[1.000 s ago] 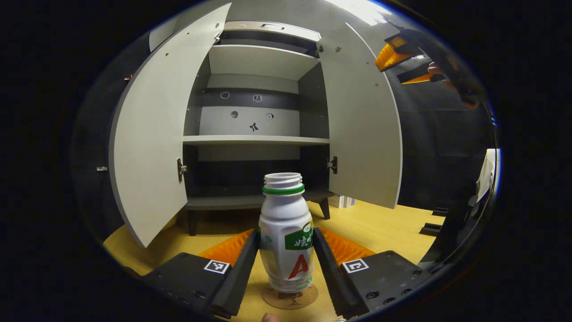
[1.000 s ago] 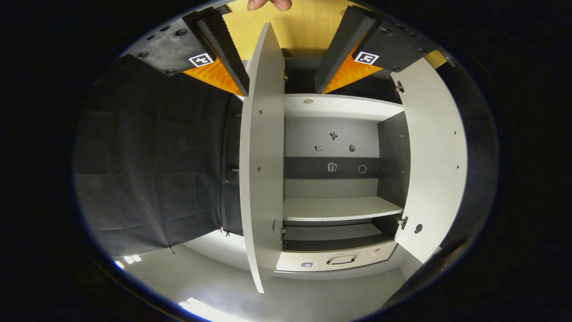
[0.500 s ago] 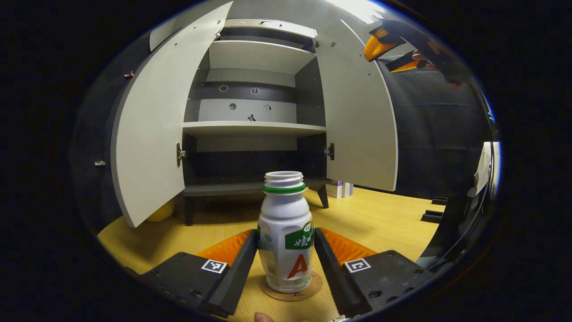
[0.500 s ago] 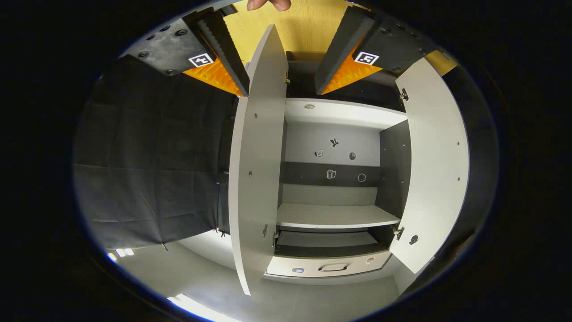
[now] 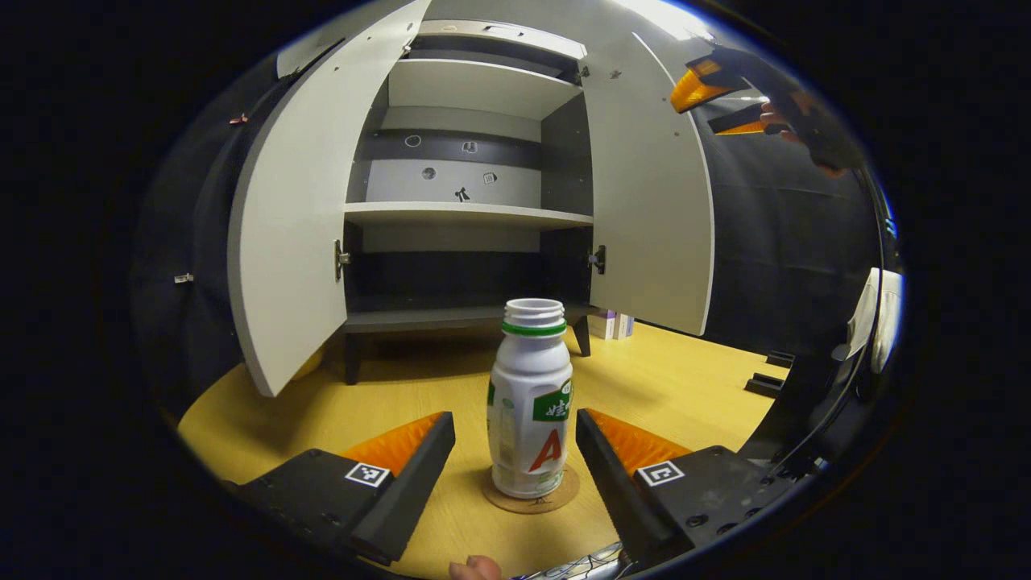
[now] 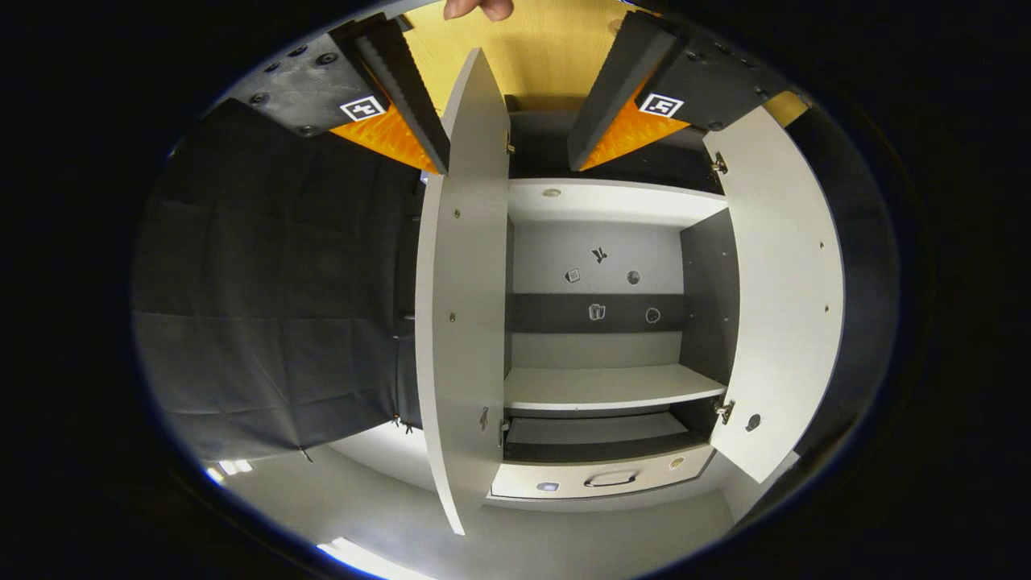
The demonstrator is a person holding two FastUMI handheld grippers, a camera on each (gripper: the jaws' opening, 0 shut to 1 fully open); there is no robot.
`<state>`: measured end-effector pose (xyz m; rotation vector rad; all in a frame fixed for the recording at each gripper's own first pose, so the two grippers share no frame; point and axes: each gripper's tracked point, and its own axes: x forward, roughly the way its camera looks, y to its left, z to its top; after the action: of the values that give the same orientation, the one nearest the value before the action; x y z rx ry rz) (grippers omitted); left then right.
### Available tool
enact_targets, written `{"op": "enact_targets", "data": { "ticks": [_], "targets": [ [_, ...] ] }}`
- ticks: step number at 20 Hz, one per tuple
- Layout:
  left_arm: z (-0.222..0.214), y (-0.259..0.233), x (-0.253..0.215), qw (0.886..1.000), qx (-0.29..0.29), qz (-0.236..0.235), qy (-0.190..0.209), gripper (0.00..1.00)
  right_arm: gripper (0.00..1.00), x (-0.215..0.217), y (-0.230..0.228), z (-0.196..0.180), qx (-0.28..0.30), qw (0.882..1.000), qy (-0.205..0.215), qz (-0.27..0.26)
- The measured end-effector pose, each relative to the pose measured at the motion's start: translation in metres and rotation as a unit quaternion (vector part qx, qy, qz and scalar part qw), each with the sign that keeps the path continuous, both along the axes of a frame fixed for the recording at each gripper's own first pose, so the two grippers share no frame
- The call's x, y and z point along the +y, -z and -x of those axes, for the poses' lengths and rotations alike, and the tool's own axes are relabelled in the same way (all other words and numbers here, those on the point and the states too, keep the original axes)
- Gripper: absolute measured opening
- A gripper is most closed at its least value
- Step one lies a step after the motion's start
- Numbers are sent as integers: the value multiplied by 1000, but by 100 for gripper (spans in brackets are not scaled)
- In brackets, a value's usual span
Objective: Grasp the bottle in the cabinet with the left hand and place it on the coaster, then close the right door with the right hand and the left door with the left hand.
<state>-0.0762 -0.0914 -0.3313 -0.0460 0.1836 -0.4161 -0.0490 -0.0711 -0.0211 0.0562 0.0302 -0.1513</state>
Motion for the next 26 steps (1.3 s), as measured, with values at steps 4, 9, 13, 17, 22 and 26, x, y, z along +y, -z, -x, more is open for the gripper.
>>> {"op": "enact_targets", "data": {
  "ticks": [4,9,13,17,22,26],
  "targets": [
    [3,-66,41,999,-2,20,-43,96,98,-4,-12,-1,-13,1000,3,8],
    [-5,-182,119,988,-45,44,-141,96,98,1,-20,1,-19,1000,-24,8],
    [-4,-245,158,978,-62,27,-199,95,98,-3,-21,8,-11,999,-45,-3],
    [-9,-278,164,972,-61,34,-223,95,98,-21,-27,14,-10,997,-68,-17],
    [-17,-285,171,964,-36,38,-263,95,98,-92,-24,6,-3,999,-18,-29],
    [-19,-288,178,958,-25,19,-284,95,98,-134,-18,-8,2,1000,10,-19]
  ]
}}
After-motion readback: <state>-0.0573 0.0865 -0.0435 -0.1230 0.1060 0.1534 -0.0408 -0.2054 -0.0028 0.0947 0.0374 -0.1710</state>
